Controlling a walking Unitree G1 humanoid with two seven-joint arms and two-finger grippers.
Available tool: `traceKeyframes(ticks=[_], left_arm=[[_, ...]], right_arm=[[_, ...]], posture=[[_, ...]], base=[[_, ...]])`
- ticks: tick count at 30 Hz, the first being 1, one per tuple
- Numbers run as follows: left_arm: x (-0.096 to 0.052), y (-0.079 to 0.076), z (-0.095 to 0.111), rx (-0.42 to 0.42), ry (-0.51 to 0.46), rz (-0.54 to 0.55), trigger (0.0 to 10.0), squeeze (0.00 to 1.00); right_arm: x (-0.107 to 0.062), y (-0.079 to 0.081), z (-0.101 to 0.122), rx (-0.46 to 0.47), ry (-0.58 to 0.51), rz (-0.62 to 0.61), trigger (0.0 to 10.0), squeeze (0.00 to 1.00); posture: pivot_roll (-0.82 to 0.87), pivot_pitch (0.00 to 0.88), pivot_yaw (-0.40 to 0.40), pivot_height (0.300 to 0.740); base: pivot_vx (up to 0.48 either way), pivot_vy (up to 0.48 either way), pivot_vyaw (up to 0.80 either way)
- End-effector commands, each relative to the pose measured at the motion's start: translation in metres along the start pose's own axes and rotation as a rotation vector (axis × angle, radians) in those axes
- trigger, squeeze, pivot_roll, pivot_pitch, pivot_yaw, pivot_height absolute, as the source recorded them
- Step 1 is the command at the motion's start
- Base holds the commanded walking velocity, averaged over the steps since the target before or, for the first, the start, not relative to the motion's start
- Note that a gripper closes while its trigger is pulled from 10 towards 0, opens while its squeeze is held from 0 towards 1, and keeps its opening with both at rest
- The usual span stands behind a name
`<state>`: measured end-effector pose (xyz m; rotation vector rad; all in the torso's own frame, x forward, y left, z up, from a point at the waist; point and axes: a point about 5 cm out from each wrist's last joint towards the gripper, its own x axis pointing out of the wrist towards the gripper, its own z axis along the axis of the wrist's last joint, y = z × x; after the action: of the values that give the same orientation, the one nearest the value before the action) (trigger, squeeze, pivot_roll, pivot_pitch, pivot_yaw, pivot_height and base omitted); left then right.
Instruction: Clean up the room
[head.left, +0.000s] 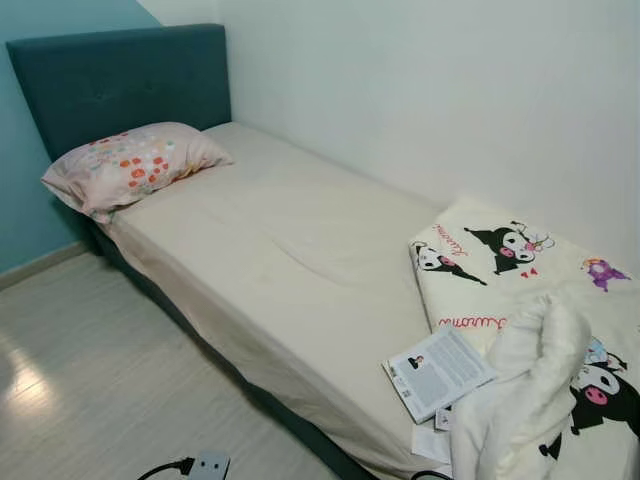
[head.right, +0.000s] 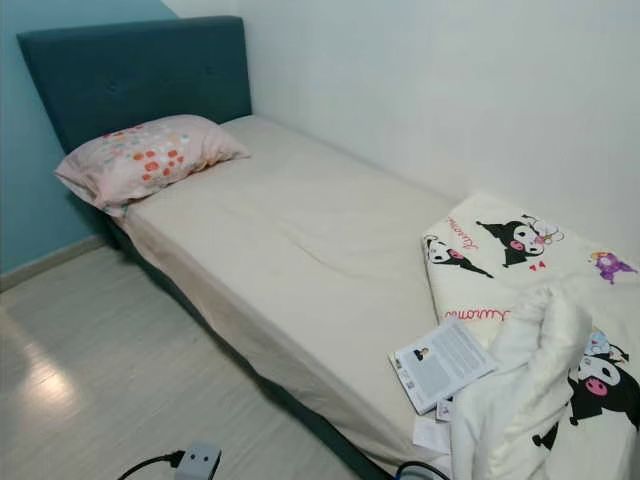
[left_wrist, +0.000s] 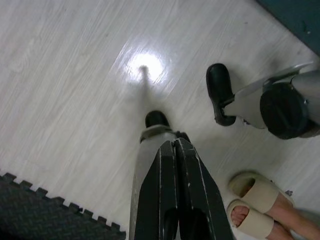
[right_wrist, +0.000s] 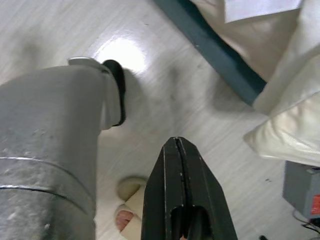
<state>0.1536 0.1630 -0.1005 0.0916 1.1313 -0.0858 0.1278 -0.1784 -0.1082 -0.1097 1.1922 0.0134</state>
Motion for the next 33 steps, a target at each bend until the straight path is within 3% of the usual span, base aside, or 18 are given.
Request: traceKeyframes(ticks=[1,25,33], left_arm=[[0.0002,-0.0018,0.0008,0.023,0.003,-0.004,10.0,0.00],[0.0003,-0.0015,0.0017,0.020,0.000,-0.002,10.0,0.00],[0.0002,-0.0005,0.0021,0.019,-0.003,0.001,10.0,0.00]], right_arm=[[-0.0003,0.0006,-0.0047,-0.018,0.017,-0.001,10.0,0.00],[-0.0002,0.0008,-0.0038,-0.016,0.017,0.002,10.0,0.00],[-0.0001,0.0020,-0.0033,-0.012,0.015,0.004,10.0,0.00]], posture=[[-0.02,0.000,-0.084,0.740],[-0.02,0.000,-0.082,0.740],[-0.01,0.000,-0.077,0.740]], base=[[0.000,0.000,-0.80],[0.000,0.000,-0.80],[0.000,0.000,0.00]])
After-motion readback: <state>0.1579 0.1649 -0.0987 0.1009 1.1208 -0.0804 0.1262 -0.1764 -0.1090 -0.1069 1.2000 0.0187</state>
